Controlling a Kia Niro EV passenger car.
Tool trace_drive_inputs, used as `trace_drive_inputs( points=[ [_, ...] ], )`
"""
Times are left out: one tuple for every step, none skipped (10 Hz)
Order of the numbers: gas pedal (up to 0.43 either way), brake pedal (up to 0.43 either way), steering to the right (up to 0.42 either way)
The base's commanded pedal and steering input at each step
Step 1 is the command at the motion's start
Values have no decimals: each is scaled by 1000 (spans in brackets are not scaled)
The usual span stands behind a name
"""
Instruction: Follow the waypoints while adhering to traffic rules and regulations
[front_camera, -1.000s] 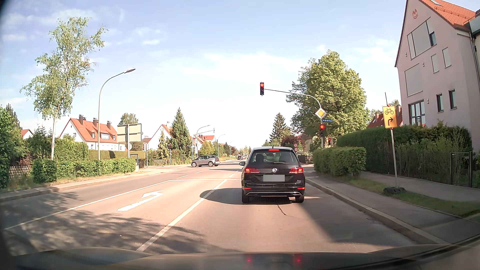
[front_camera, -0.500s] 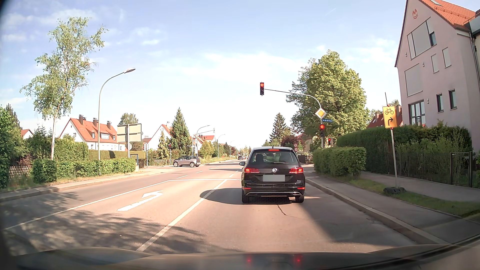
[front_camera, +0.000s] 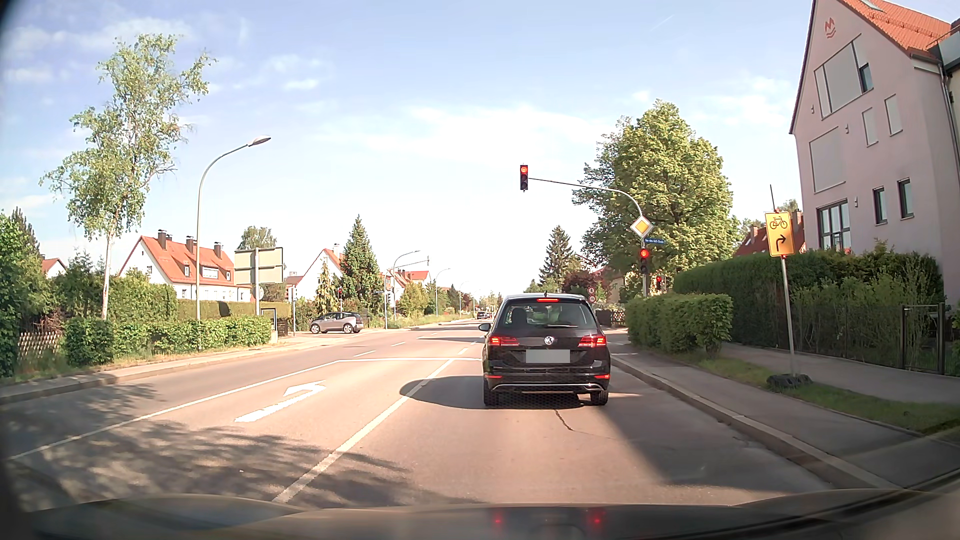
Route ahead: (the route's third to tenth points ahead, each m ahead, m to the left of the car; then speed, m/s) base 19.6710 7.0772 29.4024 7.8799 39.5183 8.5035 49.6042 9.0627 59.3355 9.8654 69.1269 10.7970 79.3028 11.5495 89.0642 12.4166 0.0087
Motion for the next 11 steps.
trace_drive_inputs(
  points=[
    [0, 220, -12],
    [0, 220, -12],
    [0, 220, -12],
    [0, 220, -11],
    [0, 220, -12],
    [0, 220, -11],
    [0, 220, -11],
    [0, 213, -11],
    [0, 220, -12],
    [0, 220, -11],
    [0, 220, -11]
  ],
)
